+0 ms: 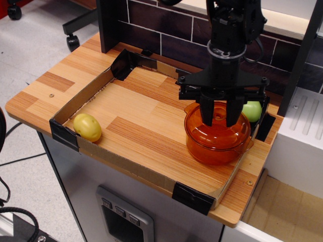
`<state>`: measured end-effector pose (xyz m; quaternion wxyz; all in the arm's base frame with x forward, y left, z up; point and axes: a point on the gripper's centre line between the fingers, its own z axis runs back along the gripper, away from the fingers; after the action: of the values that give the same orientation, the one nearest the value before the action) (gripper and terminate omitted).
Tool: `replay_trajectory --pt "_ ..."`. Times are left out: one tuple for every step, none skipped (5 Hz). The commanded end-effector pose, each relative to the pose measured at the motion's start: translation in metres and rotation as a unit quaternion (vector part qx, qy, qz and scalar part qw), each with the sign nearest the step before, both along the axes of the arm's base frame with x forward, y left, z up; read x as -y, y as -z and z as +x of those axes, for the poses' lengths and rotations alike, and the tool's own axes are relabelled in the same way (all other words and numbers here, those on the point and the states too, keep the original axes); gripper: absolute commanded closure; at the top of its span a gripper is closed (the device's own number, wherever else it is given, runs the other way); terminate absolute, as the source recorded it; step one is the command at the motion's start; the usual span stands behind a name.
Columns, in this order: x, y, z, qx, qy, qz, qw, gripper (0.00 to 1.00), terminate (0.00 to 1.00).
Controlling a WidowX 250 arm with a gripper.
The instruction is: Take lid off pot
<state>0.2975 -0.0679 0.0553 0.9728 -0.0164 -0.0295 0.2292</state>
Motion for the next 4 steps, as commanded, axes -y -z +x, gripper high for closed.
replay_trajectory --pt "-0.017 -0.051 0.01 0.044 -0.026 -0.044 0.9977 1.0 0.0" --pt "-0.033 -0.061 0.015 0.054 -0.042 -0.051 0.9964 1.0 0.0" --pt "-0.06 -0.052 0.02 0.047 -0.072 -0.015 0.9962 1.0 0.0" --pt "-0.086 -0.037 0.019 0.023 -0.084 0.002 0.9962 1.0 0.0"
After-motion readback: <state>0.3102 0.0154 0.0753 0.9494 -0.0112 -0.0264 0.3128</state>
